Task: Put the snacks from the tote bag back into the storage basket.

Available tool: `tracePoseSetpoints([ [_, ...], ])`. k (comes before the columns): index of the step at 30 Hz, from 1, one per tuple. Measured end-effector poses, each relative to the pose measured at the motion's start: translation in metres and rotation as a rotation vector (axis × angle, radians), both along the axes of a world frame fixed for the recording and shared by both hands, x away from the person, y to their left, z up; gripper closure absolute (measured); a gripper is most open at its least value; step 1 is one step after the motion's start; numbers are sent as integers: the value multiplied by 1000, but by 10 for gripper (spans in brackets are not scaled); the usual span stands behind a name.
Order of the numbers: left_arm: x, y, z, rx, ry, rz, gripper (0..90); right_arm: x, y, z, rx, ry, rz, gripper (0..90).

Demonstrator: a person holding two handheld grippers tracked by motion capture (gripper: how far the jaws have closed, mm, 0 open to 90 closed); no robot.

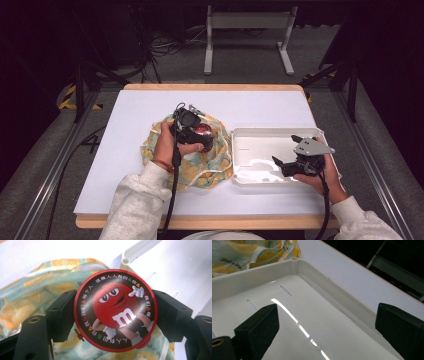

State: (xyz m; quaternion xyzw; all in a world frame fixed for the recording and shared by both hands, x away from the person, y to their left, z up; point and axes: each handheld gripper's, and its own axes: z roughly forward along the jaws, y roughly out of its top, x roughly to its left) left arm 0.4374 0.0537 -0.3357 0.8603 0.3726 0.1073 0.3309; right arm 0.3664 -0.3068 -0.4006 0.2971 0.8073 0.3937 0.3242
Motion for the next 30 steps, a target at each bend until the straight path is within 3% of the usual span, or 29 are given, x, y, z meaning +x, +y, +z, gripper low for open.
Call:
tracePoseSetpoints([
  [16,2,-38,18,25,-4,-68,255,1,-5,2,2,-6,-38,66],
  [30,1,-83,17,31,7,-140,254,1,-7,2,-4,-12,-52,66],
])
